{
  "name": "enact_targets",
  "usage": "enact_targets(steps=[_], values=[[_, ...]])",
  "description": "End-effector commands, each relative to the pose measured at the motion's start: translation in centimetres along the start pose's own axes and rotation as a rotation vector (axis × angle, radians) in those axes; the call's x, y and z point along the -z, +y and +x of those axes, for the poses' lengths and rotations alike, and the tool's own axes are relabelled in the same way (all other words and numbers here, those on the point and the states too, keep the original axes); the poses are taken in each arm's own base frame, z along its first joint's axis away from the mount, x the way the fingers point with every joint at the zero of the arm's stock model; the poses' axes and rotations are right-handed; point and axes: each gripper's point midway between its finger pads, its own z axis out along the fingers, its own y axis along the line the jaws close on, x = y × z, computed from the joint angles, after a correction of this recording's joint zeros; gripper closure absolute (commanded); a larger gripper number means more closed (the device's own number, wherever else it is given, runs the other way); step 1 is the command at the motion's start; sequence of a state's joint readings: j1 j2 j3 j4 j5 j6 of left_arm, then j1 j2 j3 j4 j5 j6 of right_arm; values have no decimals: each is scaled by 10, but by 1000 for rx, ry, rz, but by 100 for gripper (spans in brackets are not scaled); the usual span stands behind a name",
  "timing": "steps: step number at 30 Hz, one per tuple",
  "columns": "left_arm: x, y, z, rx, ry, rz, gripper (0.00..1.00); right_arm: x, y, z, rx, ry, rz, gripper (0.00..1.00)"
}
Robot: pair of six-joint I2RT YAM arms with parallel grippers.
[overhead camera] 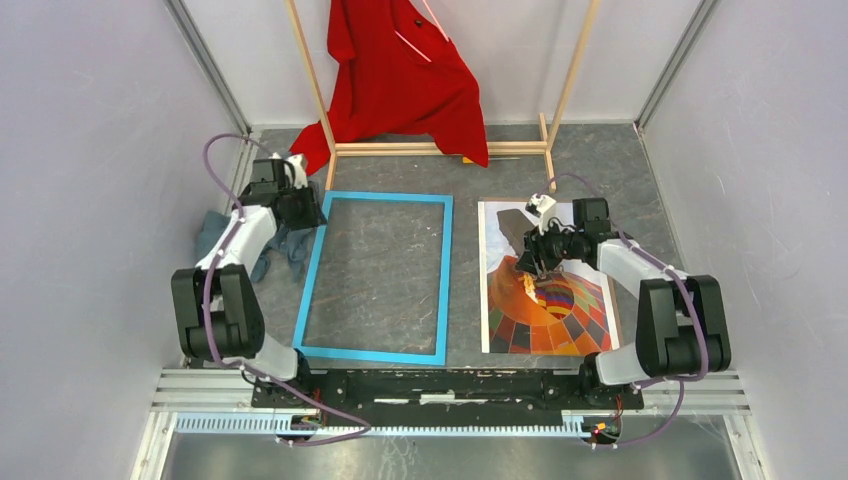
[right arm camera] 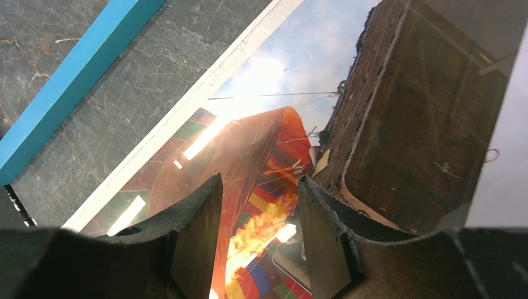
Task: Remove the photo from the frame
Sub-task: Move the photo frame item to the center of the board, then pick up the photo frame item from the photo frame.
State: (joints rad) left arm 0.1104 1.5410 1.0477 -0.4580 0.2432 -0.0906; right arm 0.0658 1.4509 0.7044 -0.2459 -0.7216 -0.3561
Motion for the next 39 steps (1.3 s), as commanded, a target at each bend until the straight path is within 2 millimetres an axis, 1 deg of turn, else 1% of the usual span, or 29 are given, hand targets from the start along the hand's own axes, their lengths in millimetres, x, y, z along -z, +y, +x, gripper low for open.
enact_targets(steps=[1,4,7,8,11,12,14,18,22,26,29,33,39], values=[[23,-56,-40,-202,-145,65,56,15,-6,-21,69,-64,40,45],[27,-99,-39,-299,-160,125,49,24,-9,-27,58,-92,44,40],[28,-143,-33,-379,-152,217,41,38,-20,-28,22,-119,67,36],[28,-159,-31,-408,-147,252,38,43,-25,-29,11,-129,81,34],[25,-199,-20,-485,-126,327,29,57,-40,-28,-32,-155,133,31],[22,-212,-17,-504,-113,349,25,61,-45,-27,-48,-163,150,30],[17,-237,-7,-534,-83,396,21,72,-55,-24,-82,-182,183,30],[-1,-277,14,-548,4,475,12,90,-77,-14,-170,-208,267,29],[-20,-304,34,-552,79,515,8,103,-97,1,-243,-208,344,28],[-34,-324,48,-533,118,550,3,114,-115,16,-298,-198,418,28],[-43,-337,60,-518,153,576,2,122,-126,24,-325,-200,467,28],[-53,-349,76,-478,210,599,0,128,-131,30,-351,-210,494,28],[-60,-359,95,-460,241,607,0,131,-133,36,-382,-208,498,28]])
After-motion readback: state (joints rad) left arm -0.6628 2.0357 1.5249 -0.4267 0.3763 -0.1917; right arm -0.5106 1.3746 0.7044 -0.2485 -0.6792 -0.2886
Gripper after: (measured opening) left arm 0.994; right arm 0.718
